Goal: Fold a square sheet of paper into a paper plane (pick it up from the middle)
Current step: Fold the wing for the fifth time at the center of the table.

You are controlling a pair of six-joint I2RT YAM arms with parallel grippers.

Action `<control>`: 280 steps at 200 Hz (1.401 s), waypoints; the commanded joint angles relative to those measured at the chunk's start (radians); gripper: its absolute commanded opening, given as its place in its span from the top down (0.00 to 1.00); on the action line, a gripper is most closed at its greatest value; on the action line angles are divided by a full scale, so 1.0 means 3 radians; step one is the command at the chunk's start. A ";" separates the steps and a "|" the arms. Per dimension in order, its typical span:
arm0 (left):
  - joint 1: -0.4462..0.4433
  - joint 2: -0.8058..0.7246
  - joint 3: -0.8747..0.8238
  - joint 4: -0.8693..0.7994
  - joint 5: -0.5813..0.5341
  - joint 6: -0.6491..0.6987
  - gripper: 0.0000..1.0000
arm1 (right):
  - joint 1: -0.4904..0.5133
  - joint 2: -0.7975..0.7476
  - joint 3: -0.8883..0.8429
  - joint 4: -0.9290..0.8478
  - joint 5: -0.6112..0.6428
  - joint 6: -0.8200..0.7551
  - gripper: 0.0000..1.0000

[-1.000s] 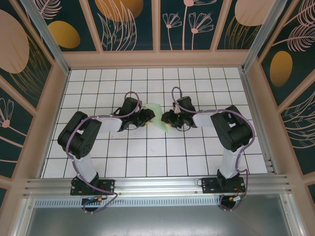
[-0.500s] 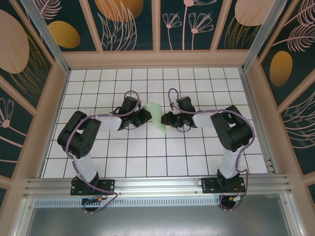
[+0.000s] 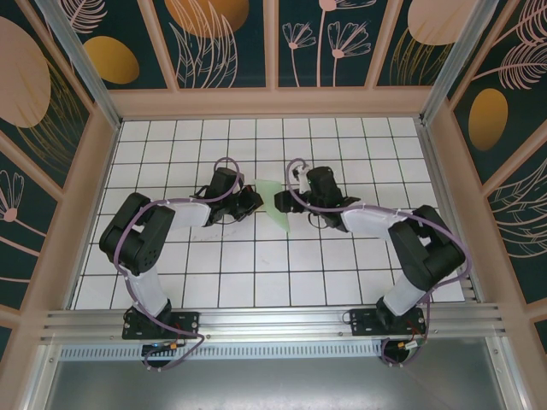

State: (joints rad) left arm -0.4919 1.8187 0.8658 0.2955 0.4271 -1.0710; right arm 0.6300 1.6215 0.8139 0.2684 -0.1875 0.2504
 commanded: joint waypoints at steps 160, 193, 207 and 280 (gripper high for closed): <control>-0.0032 -0.0085 0.0023 0.0018 0.0023 -0.0134 1.00 | 0.0899 0.0748 -0.0274 0.1161 0.1690 -0.1350 0.47; -0.0032 -0.0085 0.0010 0.0028 0.0013 -0.0163 1.00 | 0.0901 0.0823 -0.0223 0.1285 0.1755 -0.1331 0.50; -0.0035 -0.0086 0.0003 0.0033 0.0008 -0.0180 0.99 | 0.0902 0.0851 -0.0213 0.1328 0.1758 -0.1321 0.52; 0.0020 -0.0248 0.0098 -0.0164 -0.0136 -0.0063 0.69 | 0.0871 0.0767 -0.0337 0.1368 0.1558 -0.1265 0.84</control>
State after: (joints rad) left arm -0.4976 1.7981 0.8661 0.2825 0.4156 -1.1137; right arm 0.8948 1.8732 0.7338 0.6346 0.3130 -0.1478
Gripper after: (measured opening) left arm 0.240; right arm 0.180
